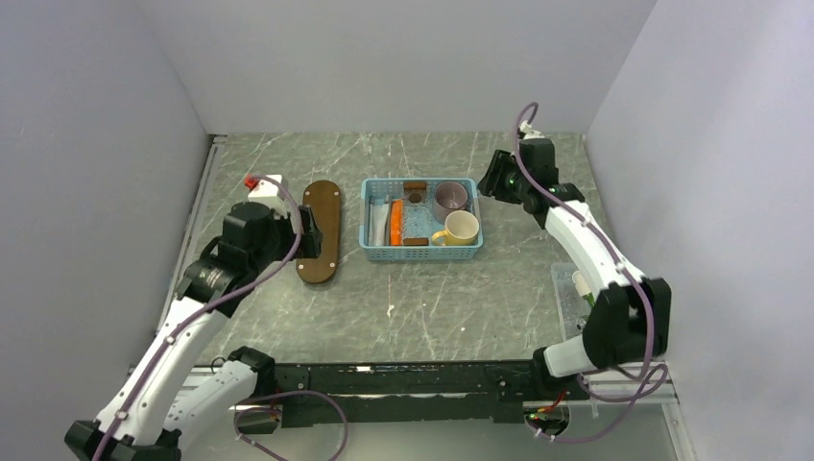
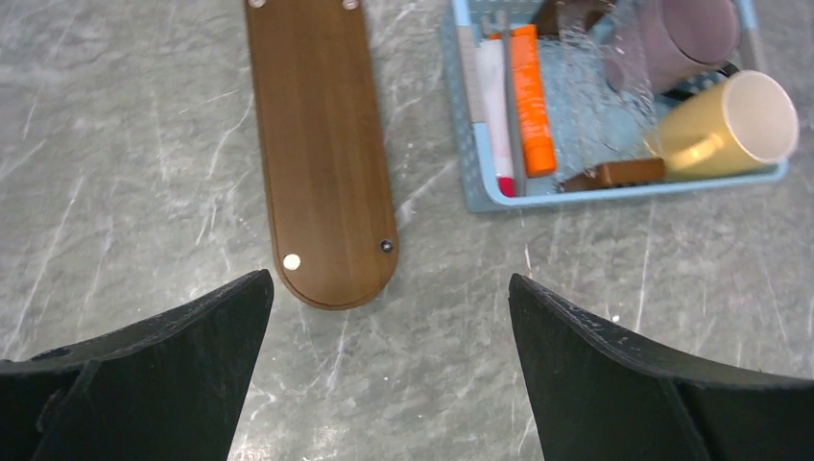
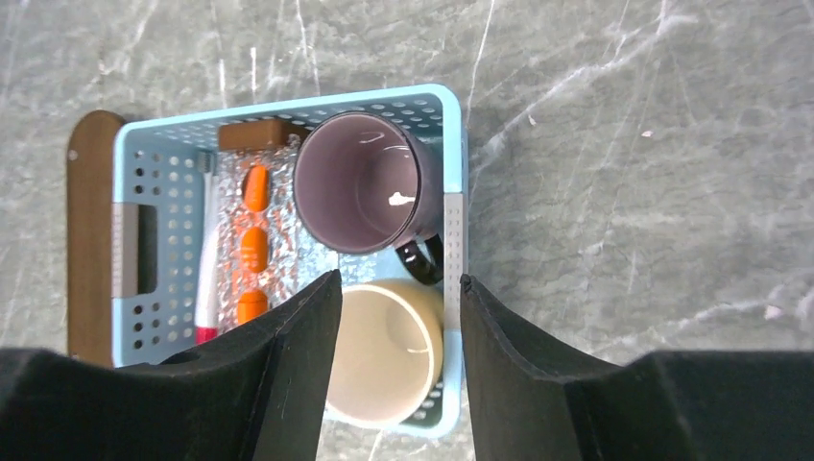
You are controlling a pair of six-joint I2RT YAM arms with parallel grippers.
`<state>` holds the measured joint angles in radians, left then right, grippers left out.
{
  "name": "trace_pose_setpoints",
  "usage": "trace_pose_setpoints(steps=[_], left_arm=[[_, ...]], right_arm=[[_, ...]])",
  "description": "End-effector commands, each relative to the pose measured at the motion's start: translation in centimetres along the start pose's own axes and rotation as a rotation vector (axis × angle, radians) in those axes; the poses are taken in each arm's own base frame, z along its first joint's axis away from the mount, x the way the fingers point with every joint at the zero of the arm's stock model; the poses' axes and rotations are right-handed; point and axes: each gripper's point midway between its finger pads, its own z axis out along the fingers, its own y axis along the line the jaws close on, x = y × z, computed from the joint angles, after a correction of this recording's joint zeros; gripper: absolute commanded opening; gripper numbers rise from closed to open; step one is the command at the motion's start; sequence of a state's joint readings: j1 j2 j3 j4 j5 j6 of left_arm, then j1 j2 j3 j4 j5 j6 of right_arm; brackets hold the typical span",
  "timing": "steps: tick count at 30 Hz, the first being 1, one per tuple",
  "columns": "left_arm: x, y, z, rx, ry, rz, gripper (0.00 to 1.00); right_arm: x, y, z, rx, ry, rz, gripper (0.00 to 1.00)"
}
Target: Prepare toiletry sets of a toothbrush and toothpaste on the tray
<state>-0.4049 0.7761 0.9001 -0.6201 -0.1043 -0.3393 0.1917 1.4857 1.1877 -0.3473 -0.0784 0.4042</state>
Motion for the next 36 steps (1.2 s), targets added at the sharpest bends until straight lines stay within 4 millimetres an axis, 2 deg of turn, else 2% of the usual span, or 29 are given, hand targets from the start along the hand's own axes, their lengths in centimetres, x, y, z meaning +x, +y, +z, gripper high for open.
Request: trace_pose_setpoints(steps=[1, 6, 9, 17, 25, 31, 32, 36], left_arm=[[-2.7, 1.9, 0.4, -0.123, -0.022, -0.116, 0.99], [-2.9, 3.2, 2.9, -0.206, 0.067, -0.182, 0.99], [-3.0, 4.4, 5.2, -0.256, 0.119, -0.228, 0.99], [-3.8, 6.0, 11.4, -0.267, 0.215, -0.347, 0.99], [-4.0, 7.7, 18.7, -0.247, 0.347, -0.392, 0.99], [-3.7, 9.9, 24.1, -0.226, 0.410, -0.471, 0.99], [-4.3, 10.1, 24.9, -0.218, 0.401, -0.477, 0.99], [-4.5, 11.0, 27.6, -0.218, 0.422, -0.504, 0.99]], right_arm=[[-0.4, -0.2, -3.7, 0.017, -0.067, 0.006, 0.51], [0.4, -0.1, -7.5, -0.018, -0.141, 0.010, 0.56], [1.1, -0.1, -9.1, -0.035, -0.159, 0.013, 0.58], [3.4, 1.8, -12.9, -0.192, -0.177, 0.031, 0.60], [5.6, 3.3, -14.8, -0.312, -0.141, 0.023, 0.63], [5.8, 3.9, -16.0, -0.352, -0.154, 0.015, 0.63], [5.9, 4.1, -16.1, -0.365, -0.154, 0.019, 0.63], [6.2, 5.0, -16.3, -0.423, -0.143, 0.030, 0.64]])
